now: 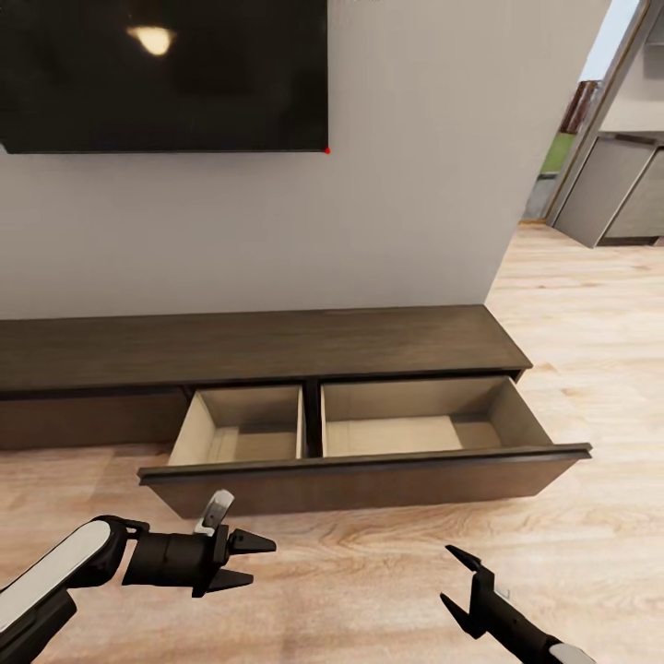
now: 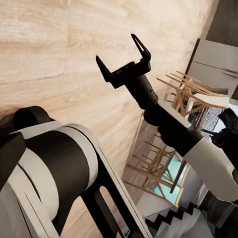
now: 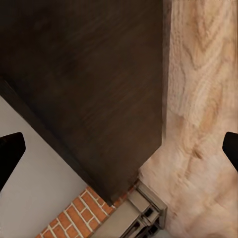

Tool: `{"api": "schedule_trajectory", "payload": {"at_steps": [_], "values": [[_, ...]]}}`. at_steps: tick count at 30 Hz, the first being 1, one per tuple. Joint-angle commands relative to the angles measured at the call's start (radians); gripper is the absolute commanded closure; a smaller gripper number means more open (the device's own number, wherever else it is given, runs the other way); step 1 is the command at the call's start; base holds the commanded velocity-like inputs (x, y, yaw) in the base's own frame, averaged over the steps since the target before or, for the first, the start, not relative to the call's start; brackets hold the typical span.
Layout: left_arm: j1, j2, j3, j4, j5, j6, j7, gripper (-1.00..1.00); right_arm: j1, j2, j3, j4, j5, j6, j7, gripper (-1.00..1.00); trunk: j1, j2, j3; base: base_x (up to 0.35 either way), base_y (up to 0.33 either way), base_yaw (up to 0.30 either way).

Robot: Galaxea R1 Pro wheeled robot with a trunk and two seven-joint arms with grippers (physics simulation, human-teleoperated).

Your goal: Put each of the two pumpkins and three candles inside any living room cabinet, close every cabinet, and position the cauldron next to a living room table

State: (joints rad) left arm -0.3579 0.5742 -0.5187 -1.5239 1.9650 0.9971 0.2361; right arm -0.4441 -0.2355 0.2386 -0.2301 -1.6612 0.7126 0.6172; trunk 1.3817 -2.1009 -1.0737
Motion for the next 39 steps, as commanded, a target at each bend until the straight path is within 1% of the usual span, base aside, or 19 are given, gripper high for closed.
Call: {"api": "schedule_trajectory", "payload": {"at_steps": [1, 7, 22, 26, 29, 30, 31, 34, 35, 37, 38, 39], "values": [[-0.001, 0.0, -0.001, 0.0, 0.01, 0.0, 0.009, -1.0, -0.001, -0.001, 0.007, 0.005, -0.005, 0.001, 0.006, -1.0, -0.004, 0.007, 0.002, 0.0, 0.0, 0.0], [-0.001, 0.0, -0.003, 0.0, 0.009, -0.001, 0.009, -1.0, -0.001, 0.0, 0.007, 0.037, -0.006, 0.001, 0.007, -1.0, -0.027, 0.049, 0.021, 0.0, 0.0, 0.0], [-0.001, -0.001, -0.002, 0.004, 0.008, -0.003, 0.01, -1.0, -0.001, -0.001, 0.009, 0.041, 0.002, -0.009, 0.007, -1.0, -0.085, 0.154, 0.068, 0.0, 0.0, 0.0], [-0.001, -0.001, -0.002, 0.004, 0.008, -0.004, 0.017, -1.0, -0.001, -0.001, 0.014, 0.041, 0.005, -0.032, -0.016, -1.0, -0.1, 0.182, 0.081, 0.0, 0.0, 0.0], [-0.001, -0.003, -0.002, 0.004, 0.01, -0.005, 0.072, -1.0, -0.001, -0.001, 0.016, 0.038, 0.006, -0.038, -0.071, -1.0, -0.111, 0.203, 0.09, 0.0, 0.0, 0.0], [-0.001, -0.004, -0.002, 0.004, 0.012, -0.005, 0.103, -1.0, -0.001, -0.001, 0.017, 0.036, 0.006, -0.04, -0.109, -1.0, -0.115, 0.21, 0.093, 0.0, 0.0, 0.0], [-0.001, -0.008, -0.001, 0.004, 0.015, -0.006, 0.147, -1.0, -0.001, -0.001, 0.017, 0.031, 0.006, -0.042, -0.176, -1.0, -0.119, 0.217, 0.096, 0.0, 0.0, 0.0], [-0.001, -0.014, 0.0, 0.003, 0.014, -0.006, 0.209, -1.0, -0.001, 0.0, 0.017, 0.025, 0.006, -0.047, -0.291, -1.0, -0.131, 0.238, 0.106, 0.0, 0.0, 0.0], [-0.001, -0.015, 0.0, 0.003, 0.013, -0.007, 0.215, -1.0, -0.001, 0.0, 0.017, 0.024, 0.007, -0.052, -0.304, -1.0, -0.134, 0.245, 0.109, 0.0, 0.0, 0.0], [-0.001, -0.017, 0.0, 0.002, 0.012, -0.007, 0.234, -1.0, -0.001, 0.001, 0.017, 0.024, 0.007, -0.086, -0.334, -1.0, -0.142, 0.259, 0.115, 0.0, 0.0, 0.0], [-0.001, -0.018, 0.0, 0.002, 0.01, -0.008, 0.253, -1.0, -0.001, 0.002, 0.018, 0.023, 0.008, -0.131, -0.361, -1.0, -0.146, 0.266, 0.118, 0.0, 0.0, 0.0], [-0.001, -0.018, 0.0, 0.002, 0.01, -0.009, 0.26, -1.0, -0.001, 0.002, 0.018, 0.023, 0.01, -0.146, -0.37, -1.0, -0.15, 0.273, 0.122, 0.0, 0.0, 0.0]]}}
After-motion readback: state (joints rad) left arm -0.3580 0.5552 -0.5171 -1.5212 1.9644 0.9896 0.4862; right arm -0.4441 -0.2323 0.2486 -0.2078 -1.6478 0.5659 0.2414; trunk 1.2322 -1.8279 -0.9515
